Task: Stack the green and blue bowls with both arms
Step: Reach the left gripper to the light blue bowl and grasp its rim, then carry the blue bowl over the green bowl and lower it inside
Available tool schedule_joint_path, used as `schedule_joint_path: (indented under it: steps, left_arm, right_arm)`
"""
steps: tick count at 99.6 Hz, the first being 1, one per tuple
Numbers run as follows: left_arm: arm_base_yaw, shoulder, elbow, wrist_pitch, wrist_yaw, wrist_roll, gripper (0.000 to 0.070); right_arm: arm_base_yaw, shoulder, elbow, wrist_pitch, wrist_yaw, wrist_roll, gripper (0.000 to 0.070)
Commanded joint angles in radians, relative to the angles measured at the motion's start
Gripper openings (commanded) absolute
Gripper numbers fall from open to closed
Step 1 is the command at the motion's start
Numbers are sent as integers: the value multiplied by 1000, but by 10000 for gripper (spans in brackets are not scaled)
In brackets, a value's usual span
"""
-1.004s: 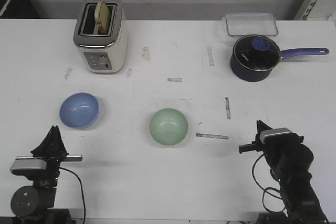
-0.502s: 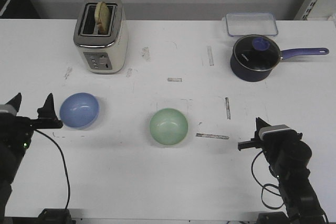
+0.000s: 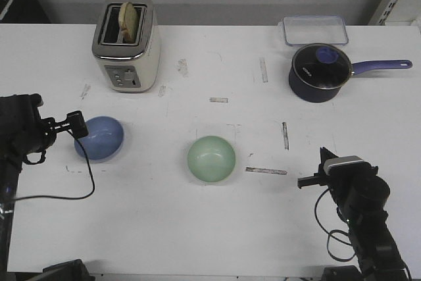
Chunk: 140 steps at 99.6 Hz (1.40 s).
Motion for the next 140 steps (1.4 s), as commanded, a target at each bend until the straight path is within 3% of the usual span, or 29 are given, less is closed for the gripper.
schedule_joint_path:
  steps: [1,15,50,61,69,79,105,127,140]
  left_arm:
    - [17,81,16,-17,15,-27,700]
    - [40,203,16,-23,15,-27,700]
    - [43,364,16,31,15,-27,460]
    - [43,375,16,35,15,-28,336]
    - [43,376,16,37,15,-27,158]
    - [43,376,16,31,15,-27,0]
    - [43,376,19,32,21,-27,0]
    - [42,344,96,3,144,-34,0]
    - [13,292,175,-24,158,-51,0]
  right_arm:
    - [2,6,6,13,2,10,0]
    - [2,6,6,13,2,9,0]
    - [2,6,6,13,2,10,0]
    - [2,6,6,14,2,9,0]
    - [2,6,6,13,2,9,0]
    - [2,6,6,14,2,9,0]
    - [2,6,6,14,3,1,0]
    - [2,6,6,14,2,2,0]
    - [2,6,6,14,2,2,0]
